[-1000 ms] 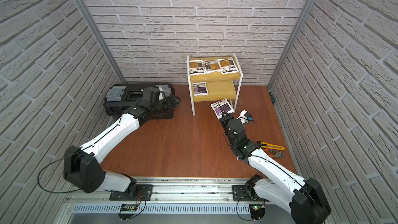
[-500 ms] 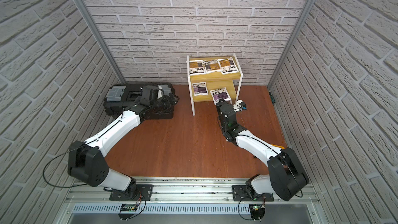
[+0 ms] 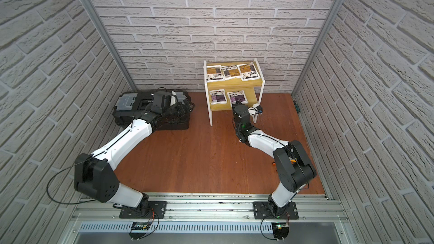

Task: Place the bagged coffee beans on the shelf by color
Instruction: Place the bagged coffee beans on the shelf.

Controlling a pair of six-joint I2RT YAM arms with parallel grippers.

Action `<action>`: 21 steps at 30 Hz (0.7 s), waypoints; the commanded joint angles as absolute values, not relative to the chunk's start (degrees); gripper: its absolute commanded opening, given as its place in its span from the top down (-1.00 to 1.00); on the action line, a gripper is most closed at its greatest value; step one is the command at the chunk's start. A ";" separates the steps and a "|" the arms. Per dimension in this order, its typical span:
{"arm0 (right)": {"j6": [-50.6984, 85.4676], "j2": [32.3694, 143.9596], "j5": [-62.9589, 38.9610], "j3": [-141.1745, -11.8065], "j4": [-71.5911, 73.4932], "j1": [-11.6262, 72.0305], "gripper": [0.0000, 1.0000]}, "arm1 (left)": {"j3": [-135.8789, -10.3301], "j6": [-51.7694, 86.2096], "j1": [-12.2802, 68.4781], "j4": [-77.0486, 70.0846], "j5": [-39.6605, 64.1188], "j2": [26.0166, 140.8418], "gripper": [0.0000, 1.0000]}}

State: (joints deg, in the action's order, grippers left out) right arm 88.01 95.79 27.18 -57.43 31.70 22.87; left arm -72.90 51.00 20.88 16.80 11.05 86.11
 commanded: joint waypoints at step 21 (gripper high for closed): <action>91.19 107.03 26.21 -69.06 30.85 20.23 0.95 | -73.79 50.01 20.38 17.01 11.71 86.08 -0.97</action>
State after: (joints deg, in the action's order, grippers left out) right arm 90.74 106.50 26.85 -67.22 29.98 20.56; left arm -72.90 51.00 20.84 17.28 11.46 86.11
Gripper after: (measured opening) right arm 0.071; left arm 0.985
